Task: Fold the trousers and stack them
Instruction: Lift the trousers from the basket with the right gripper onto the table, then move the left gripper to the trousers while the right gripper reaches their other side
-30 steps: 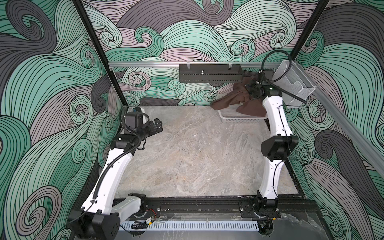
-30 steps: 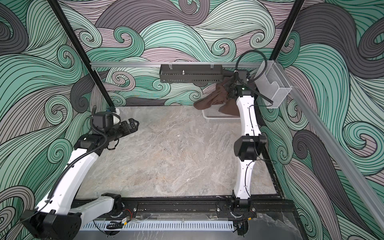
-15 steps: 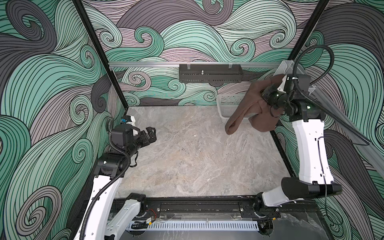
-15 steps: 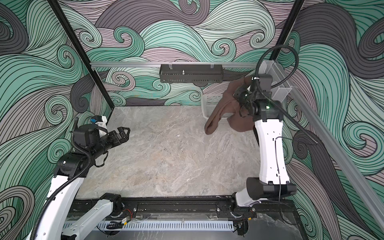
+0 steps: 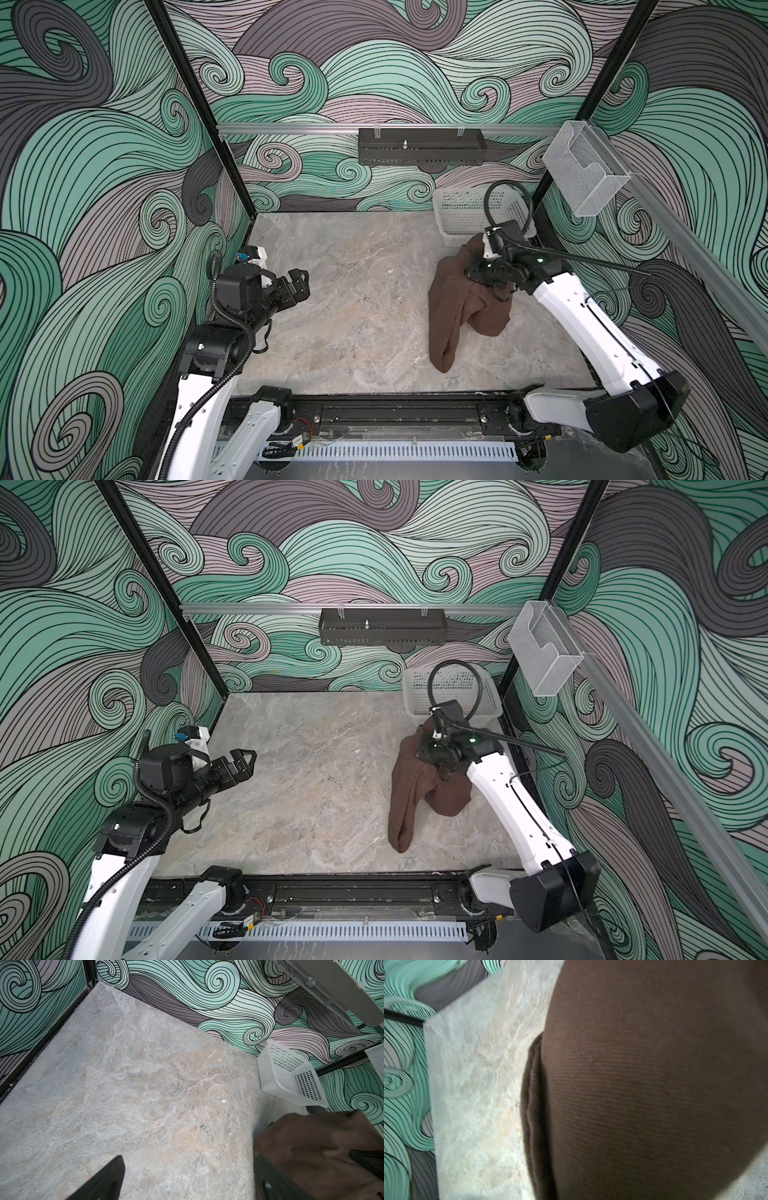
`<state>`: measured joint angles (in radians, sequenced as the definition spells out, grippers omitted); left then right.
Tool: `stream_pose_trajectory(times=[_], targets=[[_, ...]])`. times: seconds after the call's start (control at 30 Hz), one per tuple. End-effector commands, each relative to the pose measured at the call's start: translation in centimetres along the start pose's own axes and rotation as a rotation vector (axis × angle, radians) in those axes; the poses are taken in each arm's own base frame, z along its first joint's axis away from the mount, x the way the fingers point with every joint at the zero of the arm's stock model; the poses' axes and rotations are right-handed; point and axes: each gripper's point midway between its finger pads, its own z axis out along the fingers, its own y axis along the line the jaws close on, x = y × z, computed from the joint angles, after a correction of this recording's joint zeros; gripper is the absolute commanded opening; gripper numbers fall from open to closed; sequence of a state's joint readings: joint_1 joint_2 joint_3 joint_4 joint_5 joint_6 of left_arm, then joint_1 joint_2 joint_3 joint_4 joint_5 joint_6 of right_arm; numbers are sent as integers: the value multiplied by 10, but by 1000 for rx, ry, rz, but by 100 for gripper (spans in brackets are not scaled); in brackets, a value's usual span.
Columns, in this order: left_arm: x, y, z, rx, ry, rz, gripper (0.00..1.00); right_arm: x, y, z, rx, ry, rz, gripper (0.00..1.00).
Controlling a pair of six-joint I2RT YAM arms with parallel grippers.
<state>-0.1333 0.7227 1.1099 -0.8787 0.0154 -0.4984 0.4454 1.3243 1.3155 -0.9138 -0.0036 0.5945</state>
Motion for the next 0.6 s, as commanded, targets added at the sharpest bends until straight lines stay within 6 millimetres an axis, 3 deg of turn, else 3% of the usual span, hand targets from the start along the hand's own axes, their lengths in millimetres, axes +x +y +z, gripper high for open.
stream_pose_trajectory(times=[0.0,0.1,0.17,0.23,0.33,0.43,0.57], targets=[[8,3,-5,-10,29,-2,98,-9,44,6,-41,-80,-143,35],[9,4,-6,-11,29,-5,99,16,85,18,-61,-10,-287,64],[10,4,-6,-14,35,-7,99,24,100,17,-47,5,-355,77],[12,5,-6,-18,44,-6,99,21,102,9,-30,-19,-374,86],[17,7,-5,-26,63,4,99,9,87,-10,8,-102,-361,96],[24,4,1,0,102,20,98,0,57,-26,44,-152,-300,98],[43,-19,21,126,216,14,99,-1,-13,-32,135,-188,-127,98]])
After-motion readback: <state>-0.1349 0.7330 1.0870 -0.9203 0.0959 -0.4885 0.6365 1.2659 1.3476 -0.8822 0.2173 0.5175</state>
